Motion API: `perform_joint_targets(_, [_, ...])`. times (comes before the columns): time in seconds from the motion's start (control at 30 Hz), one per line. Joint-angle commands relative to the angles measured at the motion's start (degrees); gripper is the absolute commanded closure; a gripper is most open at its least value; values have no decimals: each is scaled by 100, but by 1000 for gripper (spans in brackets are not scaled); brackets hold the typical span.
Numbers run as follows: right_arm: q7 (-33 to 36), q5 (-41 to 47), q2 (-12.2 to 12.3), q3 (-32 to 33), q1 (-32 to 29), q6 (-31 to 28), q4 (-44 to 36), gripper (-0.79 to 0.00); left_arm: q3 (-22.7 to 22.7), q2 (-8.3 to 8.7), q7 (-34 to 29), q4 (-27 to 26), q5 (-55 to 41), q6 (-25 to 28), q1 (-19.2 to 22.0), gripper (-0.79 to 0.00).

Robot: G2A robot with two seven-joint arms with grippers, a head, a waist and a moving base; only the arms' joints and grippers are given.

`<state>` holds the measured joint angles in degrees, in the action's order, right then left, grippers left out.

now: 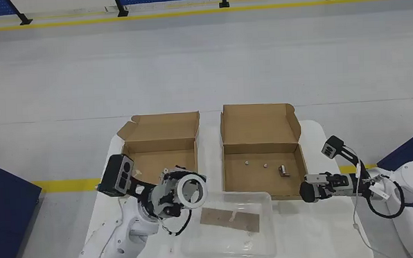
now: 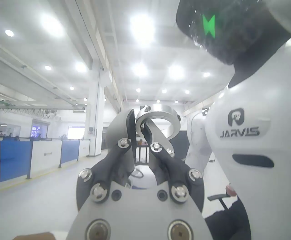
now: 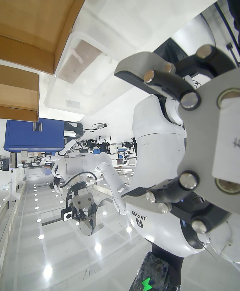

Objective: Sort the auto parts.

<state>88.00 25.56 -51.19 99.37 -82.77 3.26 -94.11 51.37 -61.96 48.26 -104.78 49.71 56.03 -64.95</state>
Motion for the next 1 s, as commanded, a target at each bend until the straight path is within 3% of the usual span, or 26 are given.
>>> perform_joint_targets(0.0, [0, 0, 0, 0, 0, 0, 0, -785, 34, -44, -28, -95, -179, 28, -1, 0])
perform_joint_targets(0.4, [0, 0, 0, 0, 0, 0, 0, -785, 341, -343, -197, -431, -947, 197, -125, 0])
perform_joint_targets(0.63, [0, 0, 0, 0, 0, 0, 0, -785, 352, -351, -203, -469, -967, 174, -134, 0])
perform_joint_targets(0.97, [0, 0, 0, 0, 0, 0, 0, -785, 403, -489, -170, -1067, -2129, 39, -411, 0])
